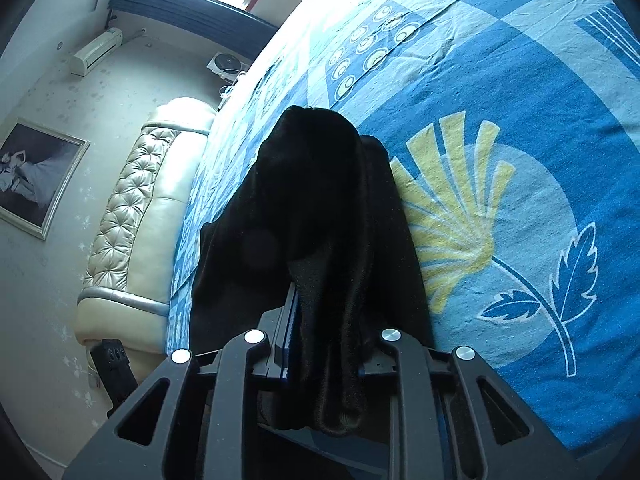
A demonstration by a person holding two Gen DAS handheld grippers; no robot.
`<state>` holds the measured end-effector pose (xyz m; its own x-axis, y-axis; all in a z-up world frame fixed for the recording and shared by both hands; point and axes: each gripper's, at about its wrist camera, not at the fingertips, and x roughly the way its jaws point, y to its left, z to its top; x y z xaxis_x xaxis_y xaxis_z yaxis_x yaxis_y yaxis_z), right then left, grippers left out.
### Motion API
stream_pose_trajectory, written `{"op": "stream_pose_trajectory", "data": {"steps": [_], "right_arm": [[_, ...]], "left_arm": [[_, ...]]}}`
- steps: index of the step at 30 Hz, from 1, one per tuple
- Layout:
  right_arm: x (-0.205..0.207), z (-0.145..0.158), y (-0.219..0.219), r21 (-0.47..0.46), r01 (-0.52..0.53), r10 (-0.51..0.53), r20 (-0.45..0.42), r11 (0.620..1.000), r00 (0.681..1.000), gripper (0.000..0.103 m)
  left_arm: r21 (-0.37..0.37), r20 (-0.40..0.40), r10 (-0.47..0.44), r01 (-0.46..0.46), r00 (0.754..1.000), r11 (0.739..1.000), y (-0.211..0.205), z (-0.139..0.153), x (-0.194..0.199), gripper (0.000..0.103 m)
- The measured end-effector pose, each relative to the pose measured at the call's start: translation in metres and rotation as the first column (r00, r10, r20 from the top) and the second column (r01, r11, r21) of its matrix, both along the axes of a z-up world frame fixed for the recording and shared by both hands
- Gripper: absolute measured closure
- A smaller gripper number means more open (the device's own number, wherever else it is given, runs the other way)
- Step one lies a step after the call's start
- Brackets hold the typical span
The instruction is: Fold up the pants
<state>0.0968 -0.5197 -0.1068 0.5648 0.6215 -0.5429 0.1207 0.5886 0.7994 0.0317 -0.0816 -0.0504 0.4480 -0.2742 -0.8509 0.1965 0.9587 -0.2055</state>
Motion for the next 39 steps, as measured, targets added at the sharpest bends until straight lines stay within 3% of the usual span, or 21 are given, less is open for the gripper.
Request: {"op": "stream_pose_trajectory", "data": {"steps": [1, 3, 5, 7, 11, 17, 22, 25, 28, 29, 30, 31, 33, 39], "right_arm": [[-0.003, 0.001, -0.004, 0.022, 0.012, -0.012, 0.005, 1.000, 1.000, 0.069], [-0.010, 0.005, -0.011, 0.055, 0.040, -0.041, 0.023, 0.998, 0.999, 0.047], [-0.018, 0.014, -0.019, 0.053, 0.073, -0.075, 0.039, 0.996, 0.996, 0.033], [-0.026, 0.023, -0.027, 0.005, 0.116, -0.116, 0.044, 0.993, 0.992, 0.026], [-0.036, 0.022, -0.036, 0.018, 0.131, -0.132, 0.034, 0.991, 0.991, 0.025], [-0.035, 0.002, -0.020, 0.031, 0.054, -0.053, -0.014, 0.998, 0.998, 0.025], [-0.028, -0.007, -0.002, 0.028, 0.003, -0.002, -0.033, 1.000, 0.999, 0.024], [-0.028, -0.009, 0.003, 0.012, -0.006, 0.006, -0.030, 1.000, 1.000, 0.024], [-0.028, -0.010, 0.006, -0.004, -0.021, 0.021, -0.013, 1.000, 1.000, 0.024], [-0.028, -0.009, 0.009, -0.014, -0.031, 0.030, -0.009, 0.999, 0.999, 0.024], [-0.028, -0.009, 0.011, -0.029, -0.036, 0.036, -0.004, 0.999, 0.999, 0.026], [-0.028, -0.008, 0.013, -0.046, -0.040, 0.040, -0.002, 0.998, 0.999, 0.028], [-0.027, -0.009, 0.018, -0.089, -0.042, 0.041, -0.009, 0.995, 0.999, 0.045], [-0.027, -0.010, 0.020, -0.080, -0.027, 0.027, 0.003, 0.996, 1.000, 0.054]], "left_arm": [[0.002, 0.003, -0.002, 0.002, 1.000, 1.000, 0.000, 0.000, -0.001, 0.010], [0.000, 0.005, -0.007, 0.007, 1.000, 1.000, 0.001, 0.001, -0.002, 0.010], [-0.012, 0.004, -0.008, 0.008, 1.000, 1.000, 0.004, 0.002, -0.001, 0.010], [-0.045, 0.001, 0.000, 0.000, 1.000, 0.999, 0.011, 0.003, 0.000, 0.010], [-0.186, -0.049, 0.026, -0.035, 0.998, 0.982, 0.030, -0.002, 0.007, 0.010], [-0.354, -0.134, -0.067, 0.016, 0.989, 0.935, 0.028, -0.021, 0.013, 0.010], [-0.505, -0.218, -0.180, 0.048, 0.959, 0.862, 0.013, -0.041, 0.020, 0.010], [-0.523, -0.249, -0.182, 0.026, 0.951, 0.852, 0.005, -0.053, 0.025, 0.010], [-0.531, -0.231, -0.177, 0.029, 0.957, 0.847, 0.000, -0.056, 0.027, 0.013], [-0.512, -0.230, -0.170, 0.030, 0.958, 0.858, -0.002, -0.057, 0.028, 0.019], [-0.479, -0.232, -0.164, 0.034, 0.959, 0.877, -0.006, -0.057, 0.028, 0.035], [-0.452, -0.234, -0.159, 0.037, 0.959, 0.891, -0.009, -0.058, 0.028, 0.038], [-0.442, -0.227, -0.152, 0.037, 0.962, 0.896, -0.011, -0.055, 0.027, 0.047], [-0.416, -0.198, -0.124, 0.031, 0.972, 0.909, -0.007, -0.047, 0.023, 0.060]]}}
